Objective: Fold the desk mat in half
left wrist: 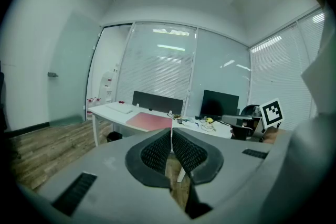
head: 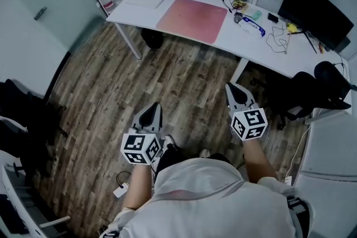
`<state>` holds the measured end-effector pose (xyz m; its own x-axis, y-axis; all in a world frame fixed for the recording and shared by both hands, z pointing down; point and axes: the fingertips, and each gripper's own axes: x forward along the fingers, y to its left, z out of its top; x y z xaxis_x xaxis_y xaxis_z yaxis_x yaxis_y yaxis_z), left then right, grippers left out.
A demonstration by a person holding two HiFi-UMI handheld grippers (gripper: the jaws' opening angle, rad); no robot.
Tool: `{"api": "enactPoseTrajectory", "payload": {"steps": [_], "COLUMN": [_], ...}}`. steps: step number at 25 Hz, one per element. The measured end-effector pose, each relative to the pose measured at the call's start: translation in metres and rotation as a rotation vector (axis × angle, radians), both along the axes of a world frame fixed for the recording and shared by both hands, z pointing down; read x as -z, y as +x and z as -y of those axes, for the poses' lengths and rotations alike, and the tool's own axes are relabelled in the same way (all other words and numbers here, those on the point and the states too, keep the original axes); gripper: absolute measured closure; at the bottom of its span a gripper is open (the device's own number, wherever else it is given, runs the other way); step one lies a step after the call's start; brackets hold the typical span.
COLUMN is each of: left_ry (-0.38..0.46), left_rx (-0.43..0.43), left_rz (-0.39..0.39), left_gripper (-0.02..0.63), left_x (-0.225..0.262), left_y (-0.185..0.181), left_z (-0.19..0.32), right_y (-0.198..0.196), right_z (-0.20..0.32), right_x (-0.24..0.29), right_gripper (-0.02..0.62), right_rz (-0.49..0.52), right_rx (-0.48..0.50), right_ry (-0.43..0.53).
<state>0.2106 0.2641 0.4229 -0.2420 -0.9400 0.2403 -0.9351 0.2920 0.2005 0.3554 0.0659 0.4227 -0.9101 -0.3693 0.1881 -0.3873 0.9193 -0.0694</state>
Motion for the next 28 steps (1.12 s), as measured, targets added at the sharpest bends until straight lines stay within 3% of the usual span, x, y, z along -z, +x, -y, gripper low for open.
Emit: {"api": "enactPoseTrajectory", "payload": {"steps": [7, 19, 28], "left_ry": [0.032, 0.048, 0.022], "left_rx": [-0.026, -0.09, -0.129], "left_rz": [-0.019, -0.003, -0.051], "left_gripper": [0.586, 0.586, 0.586], "left_x": [0.0, 0.006, -0.014], "left_y": [-0.053, -0.186, -0.215], "left_z": [0.006, -0.006, 0.012], "right_y": [-0.049, -0.174, -0.201], "right_z": [-0.001, -0.028, -0.012], "right_x": [0.004, 0.022, -0.001], "right_gripper": [0.543, 0.543, 0.543], "right_rz": [-0.035, -0.056, -0.098], "right_rx": [-0.011, -0.039, -0.071], "right_ry": [0.023, 0.072, 0.029]}}
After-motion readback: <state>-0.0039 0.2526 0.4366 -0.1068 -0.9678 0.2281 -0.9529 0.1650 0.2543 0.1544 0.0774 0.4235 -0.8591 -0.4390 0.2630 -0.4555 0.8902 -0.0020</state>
